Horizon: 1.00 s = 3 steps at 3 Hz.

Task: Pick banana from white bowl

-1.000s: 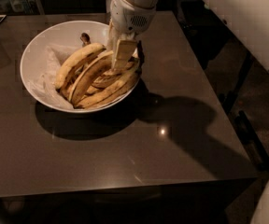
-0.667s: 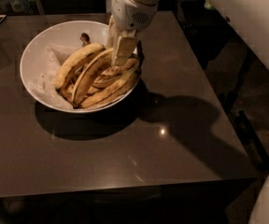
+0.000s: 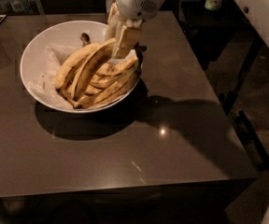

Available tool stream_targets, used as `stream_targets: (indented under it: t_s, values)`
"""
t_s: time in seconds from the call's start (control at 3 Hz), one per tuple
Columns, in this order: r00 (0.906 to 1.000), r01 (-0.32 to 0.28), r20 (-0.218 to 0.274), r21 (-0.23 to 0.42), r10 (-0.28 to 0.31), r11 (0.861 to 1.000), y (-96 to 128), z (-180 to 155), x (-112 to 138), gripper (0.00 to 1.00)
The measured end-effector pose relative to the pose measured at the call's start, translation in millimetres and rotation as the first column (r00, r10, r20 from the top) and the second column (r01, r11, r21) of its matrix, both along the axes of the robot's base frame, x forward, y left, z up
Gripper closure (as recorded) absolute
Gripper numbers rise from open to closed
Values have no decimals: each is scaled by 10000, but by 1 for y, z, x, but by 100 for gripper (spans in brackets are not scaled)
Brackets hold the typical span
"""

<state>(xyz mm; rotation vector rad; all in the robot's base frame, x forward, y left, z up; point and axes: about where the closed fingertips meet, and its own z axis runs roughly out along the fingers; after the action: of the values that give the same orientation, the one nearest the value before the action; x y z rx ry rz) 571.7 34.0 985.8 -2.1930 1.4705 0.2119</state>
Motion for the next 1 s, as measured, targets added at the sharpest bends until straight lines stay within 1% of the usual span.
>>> stream_targets:
  t_s: [0.33,0.67,1.0]
  values:
    - [9994,-344,100,176,342,9993,3,16,-9,100]
    - [9967,-794,193,197,790,9966,12,40,-20,100]
    - [9966,-788,241,266,781,9965,12,48,-27,100]
